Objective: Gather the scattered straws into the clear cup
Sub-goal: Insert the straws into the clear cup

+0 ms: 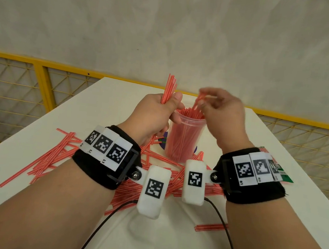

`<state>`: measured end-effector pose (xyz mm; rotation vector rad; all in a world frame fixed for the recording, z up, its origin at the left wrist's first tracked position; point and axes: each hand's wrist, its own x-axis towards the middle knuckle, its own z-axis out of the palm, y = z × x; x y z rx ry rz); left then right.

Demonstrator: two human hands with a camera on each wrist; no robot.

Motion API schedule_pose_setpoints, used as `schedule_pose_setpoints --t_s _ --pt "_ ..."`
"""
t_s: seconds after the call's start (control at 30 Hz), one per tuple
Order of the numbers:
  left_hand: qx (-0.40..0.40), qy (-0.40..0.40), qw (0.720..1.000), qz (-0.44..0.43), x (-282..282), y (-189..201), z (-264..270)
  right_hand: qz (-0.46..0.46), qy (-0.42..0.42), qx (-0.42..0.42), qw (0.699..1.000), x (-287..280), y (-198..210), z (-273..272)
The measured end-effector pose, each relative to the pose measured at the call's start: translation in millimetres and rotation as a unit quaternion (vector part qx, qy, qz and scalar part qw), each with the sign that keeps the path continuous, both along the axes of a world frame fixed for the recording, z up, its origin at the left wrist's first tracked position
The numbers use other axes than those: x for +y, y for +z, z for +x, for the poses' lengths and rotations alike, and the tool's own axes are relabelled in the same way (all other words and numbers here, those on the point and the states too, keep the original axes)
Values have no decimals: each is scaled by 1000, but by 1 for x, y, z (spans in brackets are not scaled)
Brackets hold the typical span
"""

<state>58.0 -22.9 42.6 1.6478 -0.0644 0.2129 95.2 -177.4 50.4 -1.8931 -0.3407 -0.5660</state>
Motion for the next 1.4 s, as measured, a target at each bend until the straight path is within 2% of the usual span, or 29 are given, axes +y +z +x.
schedule_pose_setpoints --t_s 0.07,0.2,0.33,0.43,0.47,0.6,0.63,0.77,0.9,1.0,1.1,1.17,1.3,1.4 --pt "1 3 1000 -4 0 0 0 -128 10 37 991 3 -5 -1" --pt "0 4 1000 -6 1 0 1 -123 6 21 992 3 4 -7" --pt "-2 8 1000 -14 1 -2 3 -237 37 43 970 3 9 -13" --pt "-1 22 999 -35 2 -2 6 -210 8 5 978 2 10 -14" --pt "0 28 999 -42 3 -2 7 -227 13 3 974 3 10 -13" --pt "6 36 998 -59 4 -4 9 -367 46 40 928 7 -1 -13" --pt "7 34 998 -60 4 -4 9 -378 47 38 924 8 -3 -12" --pt "9 32 998 -62 4 -3 9 -340 30 3 940 7 -2 -10" --pt "9 33 998 -62 3 -2 8 -385 54 16 921 9 -5 -13" --pt "12 34 997 -63 4 -2 7 -328 26 2 944 9 -2 -15" --pt "14 18 997 -74 4 -1 7 -360 16 18 933 7 1 -15" --pt "21 -17 995 -92 3 0 5 -332 31 23 942 7 1 -16" --pt "52 -129 980 -143 1 2 0 -152 -1 -26 988 7 9 -15" --pt "67 -184 968 -158 1 3 -3 17 43 6 999 9 17 -20"
